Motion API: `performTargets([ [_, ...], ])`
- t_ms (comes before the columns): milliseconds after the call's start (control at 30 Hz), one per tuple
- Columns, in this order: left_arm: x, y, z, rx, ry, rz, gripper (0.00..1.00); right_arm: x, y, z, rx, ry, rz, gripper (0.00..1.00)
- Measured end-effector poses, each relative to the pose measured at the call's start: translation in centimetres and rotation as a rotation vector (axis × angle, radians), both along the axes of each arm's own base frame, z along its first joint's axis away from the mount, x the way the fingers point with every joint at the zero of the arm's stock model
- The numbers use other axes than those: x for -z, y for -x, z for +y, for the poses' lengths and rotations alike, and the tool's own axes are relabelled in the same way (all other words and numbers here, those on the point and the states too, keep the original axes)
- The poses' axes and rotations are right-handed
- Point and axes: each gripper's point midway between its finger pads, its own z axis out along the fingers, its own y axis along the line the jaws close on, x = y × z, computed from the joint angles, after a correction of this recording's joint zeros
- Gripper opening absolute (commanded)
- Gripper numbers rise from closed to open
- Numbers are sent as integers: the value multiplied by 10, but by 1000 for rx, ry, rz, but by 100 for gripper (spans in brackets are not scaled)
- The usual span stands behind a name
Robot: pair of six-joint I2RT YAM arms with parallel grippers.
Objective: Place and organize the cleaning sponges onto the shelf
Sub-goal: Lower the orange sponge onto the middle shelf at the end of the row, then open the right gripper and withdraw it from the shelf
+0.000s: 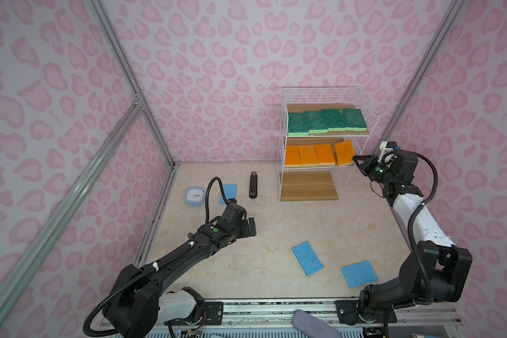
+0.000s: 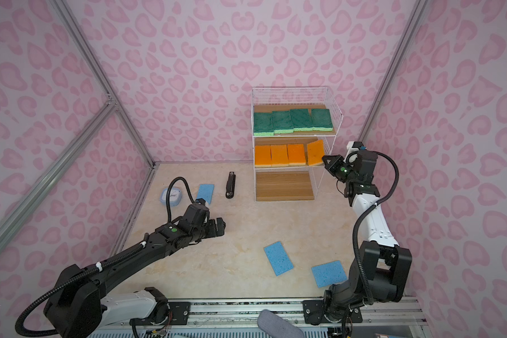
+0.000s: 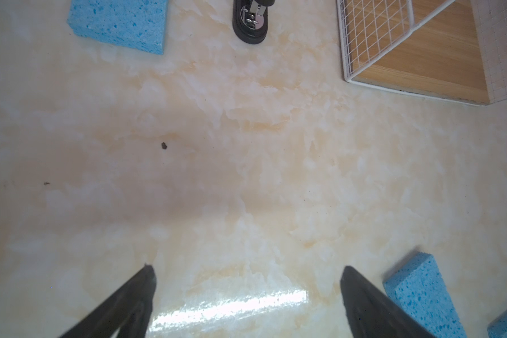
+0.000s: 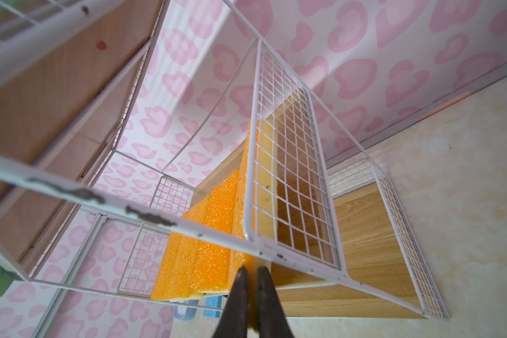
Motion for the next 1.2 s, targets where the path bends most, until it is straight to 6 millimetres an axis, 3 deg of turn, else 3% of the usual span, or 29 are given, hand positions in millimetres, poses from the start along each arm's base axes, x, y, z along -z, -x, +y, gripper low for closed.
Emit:
performTargets([
  [200, 0, 0, 1, -2, 1, -1, 100, 1, -5, 4, -7, 0, 1, 17],
  [367, -2, 0, 1, -2, 4, -6, 100, 8, -6, 10, -18, 6, 18, 45],
  [800, -8, 5, 5, -3, 10, -15, 100, -1, 10, 3, 34, 88, 24, 77],
  [933, -11, 6, 6, -4, 16, -24, 100, -1, 20, 3, 45, 110, 28, 76],
  [1200, -12, 11, 10, -9, 15, -32, 100, 23, 52, 6, 70, 93, 58, 45],
])
